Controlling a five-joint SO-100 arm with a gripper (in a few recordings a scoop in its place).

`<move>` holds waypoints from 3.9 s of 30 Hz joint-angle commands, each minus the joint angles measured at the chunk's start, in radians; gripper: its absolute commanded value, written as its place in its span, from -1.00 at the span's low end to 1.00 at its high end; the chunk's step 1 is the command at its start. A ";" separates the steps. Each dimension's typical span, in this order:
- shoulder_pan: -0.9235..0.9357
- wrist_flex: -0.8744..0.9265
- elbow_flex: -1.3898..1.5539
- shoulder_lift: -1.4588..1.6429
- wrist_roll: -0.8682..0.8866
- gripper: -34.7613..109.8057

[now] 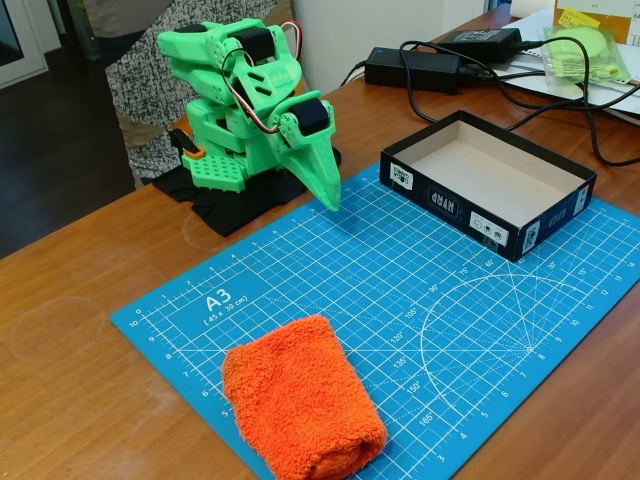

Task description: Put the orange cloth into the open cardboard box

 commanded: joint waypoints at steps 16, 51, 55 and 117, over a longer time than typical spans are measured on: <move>0.026 0.025 -0.003 0.009 -0.034 -0.52; 0.511 0.350 -1.956 -1.944 -1.318 -0.02; 0.540 0.337 -2.066 -2.088 -1.396 0.04; 0.195 0.241 -2.210 -1.606 -0.537 -0.53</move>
